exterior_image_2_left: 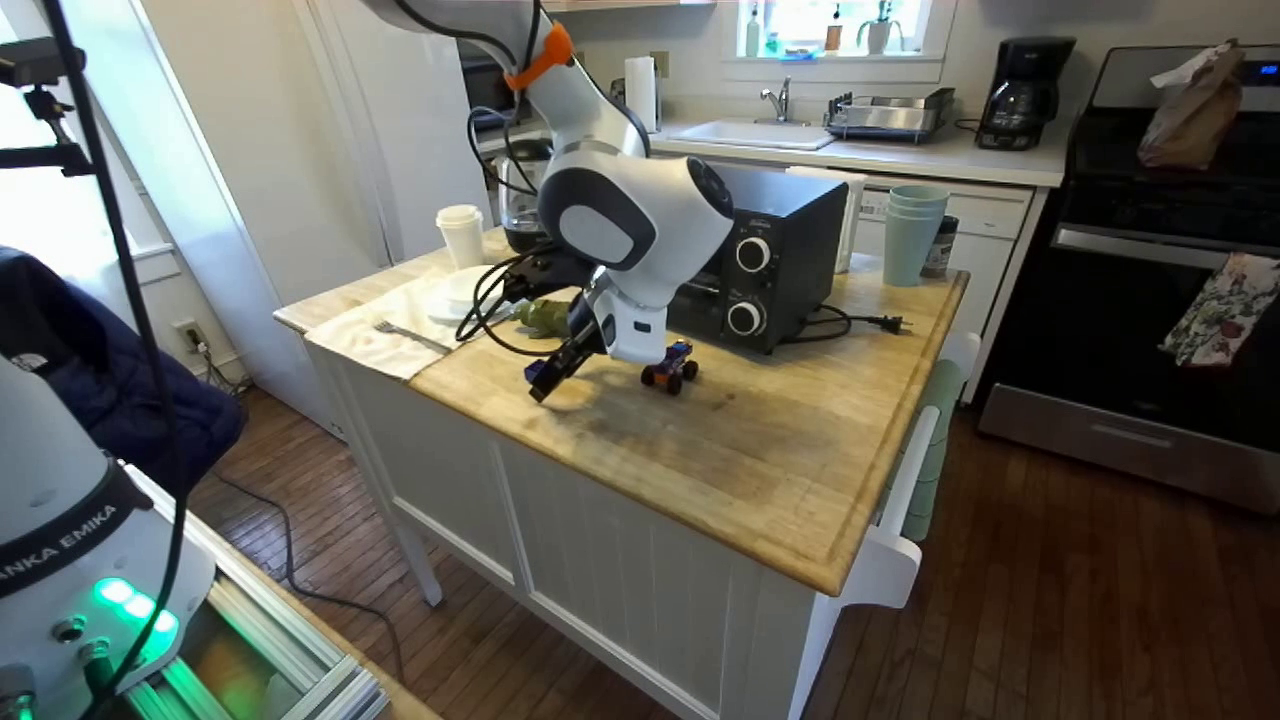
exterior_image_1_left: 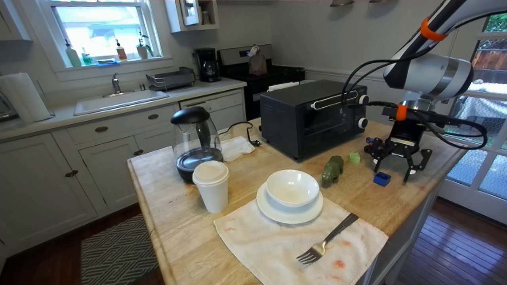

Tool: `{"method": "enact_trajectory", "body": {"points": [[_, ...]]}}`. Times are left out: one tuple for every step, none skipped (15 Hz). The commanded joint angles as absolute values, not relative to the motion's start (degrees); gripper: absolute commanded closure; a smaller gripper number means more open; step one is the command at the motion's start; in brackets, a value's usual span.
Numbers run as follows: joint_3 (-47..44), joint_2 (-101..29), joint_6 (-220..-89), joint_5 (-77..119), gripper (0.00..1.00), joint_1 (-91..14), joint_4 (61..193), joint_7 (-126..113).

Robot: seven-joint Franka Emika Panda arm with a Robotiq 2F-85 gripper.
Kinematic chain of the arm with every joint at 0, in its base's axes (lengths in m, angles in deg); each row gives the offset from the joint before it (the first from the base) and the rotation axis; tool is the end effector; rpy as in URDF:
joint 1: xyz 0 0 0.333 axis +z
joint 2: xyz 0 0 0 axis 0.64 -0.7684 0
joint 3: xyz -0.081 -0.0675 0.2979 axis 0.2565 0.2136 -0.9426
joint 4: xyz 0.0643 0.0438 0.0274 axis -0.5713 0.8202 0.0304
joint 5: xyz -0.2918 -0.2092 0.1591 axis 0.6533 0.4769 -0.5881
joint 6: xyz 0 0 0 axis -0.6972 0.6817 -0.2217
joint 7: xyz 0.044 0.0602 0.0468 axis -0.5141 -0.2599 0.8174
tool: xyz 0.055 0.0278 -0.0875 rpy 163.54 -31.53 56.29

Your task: Turn the blue bock over

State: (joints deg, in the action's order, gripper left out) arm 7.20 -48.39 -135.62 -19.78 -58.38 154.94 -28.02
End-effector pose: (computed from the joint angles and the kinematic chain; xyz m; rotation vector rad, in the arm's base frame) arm 0.4596 -0.2406 0.1526 -1.9716 1.7658 0.6999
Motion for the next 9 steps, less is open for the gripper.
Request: {"method": "enact_trajectory", "body": {"points": [[7.49,-50.44,-131.6,-21.7,0.0,-59.22,152.2,-26.46],[7.46,-50.77,-130.64,-21.67,0.0,-59.31,151.85,-26.22],[7.5,-51.11,-130.31,-21.67,0.0,-59.24,151.61,-26.36],[7.54,-51.35,-129.9,-21.72,0.0,-59.2,151.41,-26.45],[7.54,-51.6,-129.49,-21.78,0.0,-59.19,151.23,-26.45],[7.52,-51.82,-129.12,-21.79,0.01,-59.18,151.11,-26.37],[7.54,-52.09,-129.0,-21.79,0.03,-59.13,150.91,-26.41],[7.51,-52.4,-128.68,-21.85,0.04,-59.16,150.67,-26.35],[7.52,-52.6,-128.6,-21.9,0.07,-59.12,150.54,-26.39]]}}
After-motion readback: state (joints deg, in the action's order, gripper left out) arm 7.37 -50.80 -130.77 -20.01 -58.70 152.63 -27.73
